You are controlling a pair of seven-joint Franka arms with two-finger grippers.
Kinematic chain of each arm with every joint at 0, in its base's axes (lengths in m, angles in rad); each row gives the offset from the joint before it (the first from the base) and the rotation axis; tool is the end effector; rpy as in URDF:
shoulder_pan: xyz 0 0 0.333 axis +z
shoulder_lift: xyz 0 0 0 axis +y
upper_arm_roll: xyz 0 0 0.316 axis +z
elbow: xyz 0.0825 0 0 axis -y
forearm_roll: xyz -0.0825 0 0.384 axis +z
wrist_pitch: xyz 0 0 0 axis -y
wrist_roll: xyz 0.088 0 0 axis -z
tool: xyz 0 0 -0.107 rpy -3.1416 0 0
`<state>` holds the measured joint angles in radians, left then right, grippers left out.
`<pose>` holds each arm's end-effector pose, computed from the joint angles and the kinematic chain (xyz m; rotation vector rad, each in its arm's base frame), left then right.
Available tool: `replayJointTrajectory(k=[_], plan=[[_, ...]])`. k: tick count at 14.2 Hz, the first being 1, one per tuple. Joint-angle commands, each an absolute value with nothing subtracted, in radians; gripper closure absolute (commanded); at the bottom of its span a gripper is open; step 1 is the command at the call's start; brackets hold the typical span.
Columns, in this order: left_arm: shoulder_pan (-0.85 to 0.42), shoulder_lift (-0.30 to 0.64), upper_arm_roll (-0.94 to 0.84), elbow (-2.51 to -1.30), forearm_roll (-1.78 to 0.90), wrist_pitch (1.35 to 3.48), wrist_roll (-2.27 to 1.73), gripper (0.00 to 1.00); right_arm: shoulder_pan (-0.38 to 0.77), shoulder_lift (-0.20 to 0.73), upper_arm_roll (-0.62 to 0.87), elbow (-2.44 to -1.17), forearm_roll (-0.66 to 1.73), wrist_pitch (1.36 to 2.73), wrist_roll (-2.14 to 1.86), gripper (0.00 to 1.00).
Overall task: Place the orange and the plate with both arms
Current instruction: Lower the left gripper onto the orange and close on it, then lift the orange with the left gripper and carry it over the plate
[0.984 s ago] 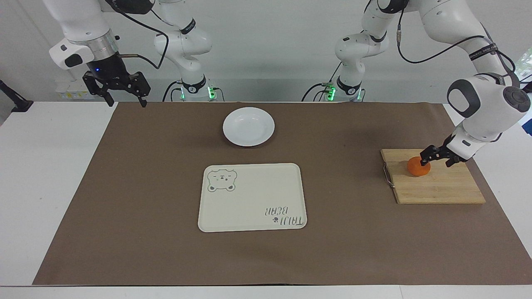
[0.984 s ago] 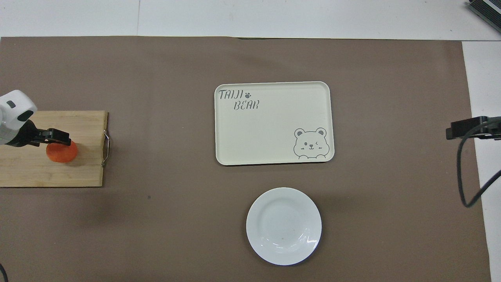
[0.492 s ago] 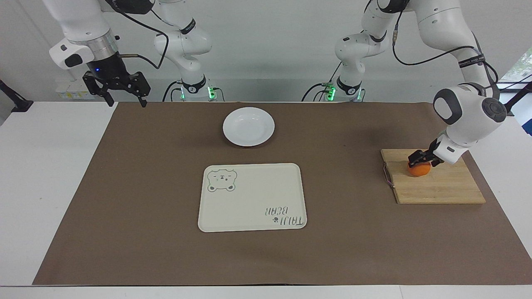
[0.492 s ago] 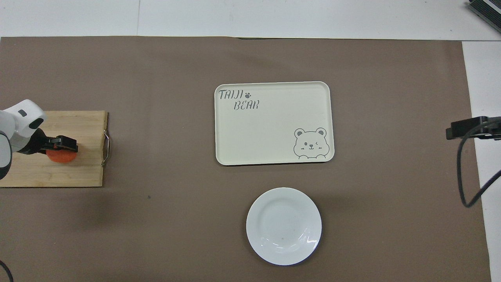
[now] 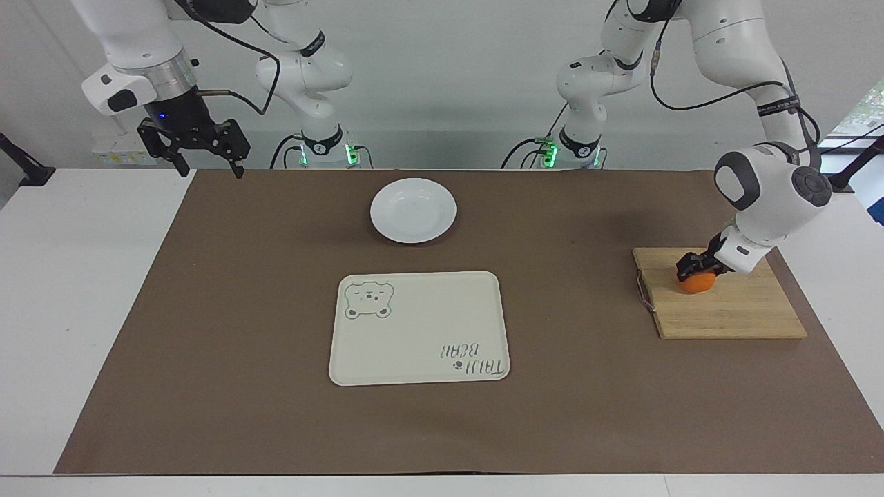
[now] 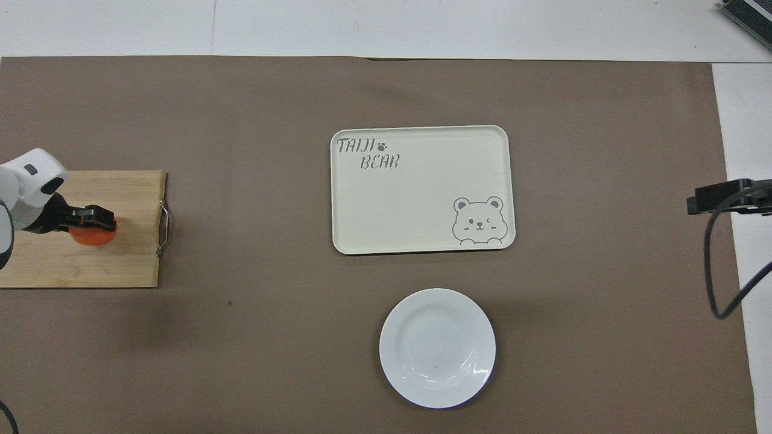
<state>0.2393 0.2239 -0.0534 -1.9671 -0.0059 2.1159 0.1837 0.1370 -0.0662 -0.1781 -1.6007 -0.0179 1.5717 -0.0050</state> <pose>0.5804 0.1099 0.3536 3.1094 0.0098 -0.1096 0.5337 -0.0273 0.6459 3.1336 -0.0568 0.0564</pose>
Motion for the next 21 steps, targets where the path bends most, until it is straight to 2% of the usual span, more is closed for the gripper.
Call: replayJointTrajectory(k=[1, 8, 13, 21], plan=[[0.227, 0.215, -0.055, -1.864, -0.015, 2.008, 0.144, 1.0, 0.124, -0.078, -0.175, -1.609, 0.005, 1.565, -0.031, 0.0], [0.083, 0.129, -0.058, -1.648, -0.003, 1.72, -0.099, 1.0, 0.124, -0.078, -0.175, -1.609, 0.005, 1.565, -0.031, 0.0], [0.019, 0.0, -0.064, -1.657, -0.014, 1.615, -0.13, 1.0, 0.124, -0.078, -0.175, -1.609, 0.005, 1.565, -0.031, 0.0], [0.009, -0.014, -0.066, -1.672, -0.106, 1.53, 0.277, 1.0, 0.124, -0.078, -0.175, -1.609, 0.005, 1.565, -0.031, 0.0]])
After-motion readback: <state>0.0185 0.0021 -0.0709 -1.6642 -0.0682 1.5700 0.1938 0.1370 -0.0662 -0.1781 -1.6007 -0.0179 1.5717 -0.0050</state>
